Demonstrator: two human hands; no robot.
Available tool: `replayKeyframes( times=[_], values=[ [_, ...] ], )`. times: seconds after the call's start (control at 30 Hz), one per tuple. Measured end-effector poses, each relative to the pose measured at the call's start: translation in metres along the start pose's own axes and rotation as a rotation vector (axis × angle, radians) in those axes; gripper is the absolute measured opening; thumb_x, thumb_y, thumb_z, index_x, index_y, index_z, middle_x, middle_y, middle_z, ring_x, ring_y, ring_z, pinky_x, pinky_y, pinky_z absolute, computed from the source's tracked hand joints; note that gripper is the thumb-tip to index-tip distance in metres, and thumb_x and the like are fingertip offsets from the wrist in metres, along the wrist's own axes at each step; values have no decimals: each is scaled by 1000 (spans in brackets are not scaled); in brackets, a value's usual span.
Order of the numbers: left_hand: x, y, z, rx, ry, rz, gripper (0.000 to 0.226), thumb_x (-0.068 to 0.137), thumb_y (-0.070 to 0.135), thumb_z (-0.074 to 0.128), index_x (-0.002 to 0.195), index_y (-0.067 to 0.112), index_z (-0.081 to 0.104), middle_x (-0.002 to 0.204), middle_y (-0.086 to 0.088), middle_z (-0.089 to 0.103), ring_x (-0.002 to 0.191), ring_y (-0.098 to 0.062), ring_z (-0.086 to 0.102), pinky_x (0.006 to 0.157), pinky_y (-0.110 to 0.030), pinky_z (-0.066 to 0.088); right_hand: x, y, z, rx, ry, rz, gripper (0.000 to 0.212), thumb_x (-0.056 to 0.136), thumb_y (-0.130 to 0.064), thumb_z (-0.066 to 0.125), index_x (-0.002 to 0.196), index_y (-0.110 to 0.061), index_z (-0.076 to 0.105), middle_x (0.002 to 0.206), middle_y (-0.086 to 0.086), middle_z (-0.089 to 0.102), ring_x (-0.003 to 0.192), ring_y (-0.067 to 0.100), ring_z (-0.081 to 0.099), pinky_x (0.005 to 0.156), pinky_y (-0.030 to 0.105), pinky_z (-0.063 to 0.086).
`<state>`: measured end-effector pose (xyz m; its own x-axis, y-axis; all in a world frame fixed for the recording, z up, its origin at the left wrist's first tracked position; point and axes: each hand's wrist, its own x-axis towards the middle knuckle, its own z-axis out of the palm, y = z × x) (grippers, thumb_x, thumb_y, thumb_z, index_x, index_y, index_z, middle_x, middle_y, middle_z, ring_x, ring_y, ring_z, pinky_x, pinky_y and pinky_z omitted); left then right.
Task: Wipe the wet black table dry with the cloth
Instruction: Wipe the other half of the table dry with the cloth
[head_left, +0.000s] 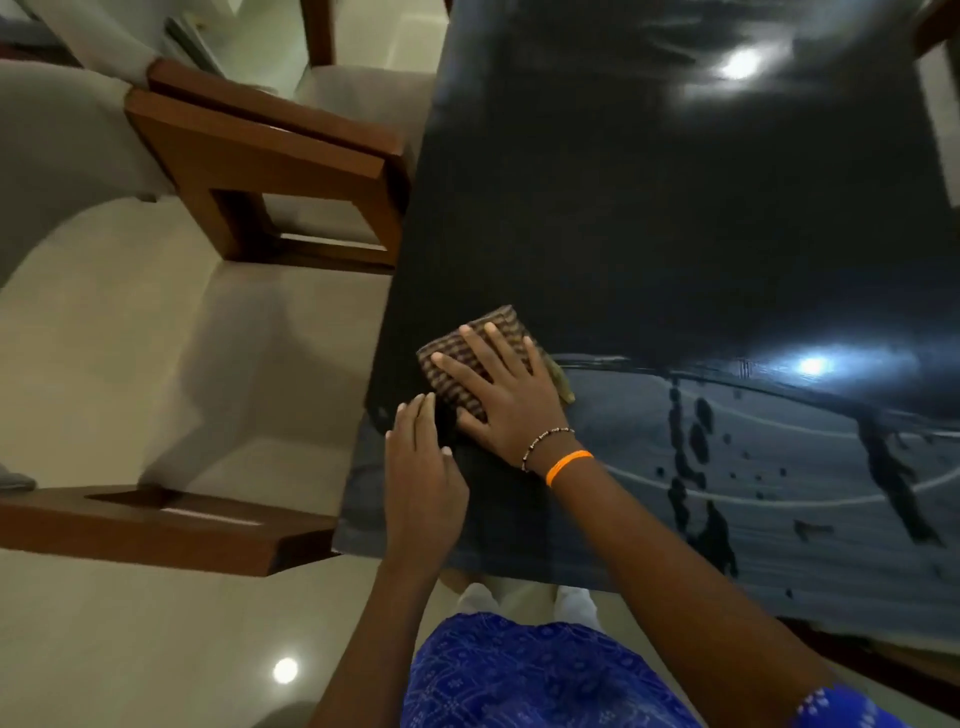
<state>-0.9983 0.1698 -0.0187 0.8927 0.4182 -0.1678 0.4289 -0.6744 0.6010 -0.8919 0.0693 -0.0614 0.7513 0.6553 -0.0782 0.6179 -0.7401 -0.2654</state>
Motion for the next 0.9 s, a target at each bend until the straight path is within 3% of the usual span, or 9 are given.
replayKeyframes(
  times=[0.13,0.33,0.5,0.63,0.73,0.9],
  values=[
    [-11,53,42,40,-135,192,59,90,12,48,144,12,25,152,-4,27,143,-17,15,118,-33,7,-55,84,-21,-40,74,262,66,80,-52,37,144,-43,25,158,0,18,147,24,15,115,54,14],
    [-25,123,101,150,-305,437,60,93,20,44,147,12,18,154,-2,21,144,-17,8,117,-33,-2,-162,216,-57,-68,102,663,68,78,-54,26,144,-37,29,158,2,20,146,28,18,115,51,17],
    [-35,149,127,272,-321,479,61,93,25,44,147,14,17,155,-3,20,145,-19,7,115,-39,-7,-240,301,-80,-47,148,937,68,80,-48,29,147,-33,26,158,6,19,146,30,14,116,52,13],
    [-35,158,134,307,-286,452,60,93,24,44,146,15,19,154,-3,22,145,-20,8,114,-39,-7,-240,306,-77,-35,179,1083,62,91,-39,41,148,-32,20,159,7,13,147,31,8,115,57,13],
    [-33,168,140,311,-273,462,59,92,20,44,146,14,19,154,-3,22,145,-20,8,114,-38,-7,-210,277,-69,-1,177,1082,65,91,-37,46,148,-35,15,160,5,7,147,29,3,115,59,6],
    [-36,194,158,302,-300,544,61,89,17,48,145,11,23,152,-5,27,144,-21,12,114,-38,-6,-183,224,-50,4,128,720,66,84,-47,40,146,-42,17,160,2,7,148,26,4,115,55,2]
  ],
)
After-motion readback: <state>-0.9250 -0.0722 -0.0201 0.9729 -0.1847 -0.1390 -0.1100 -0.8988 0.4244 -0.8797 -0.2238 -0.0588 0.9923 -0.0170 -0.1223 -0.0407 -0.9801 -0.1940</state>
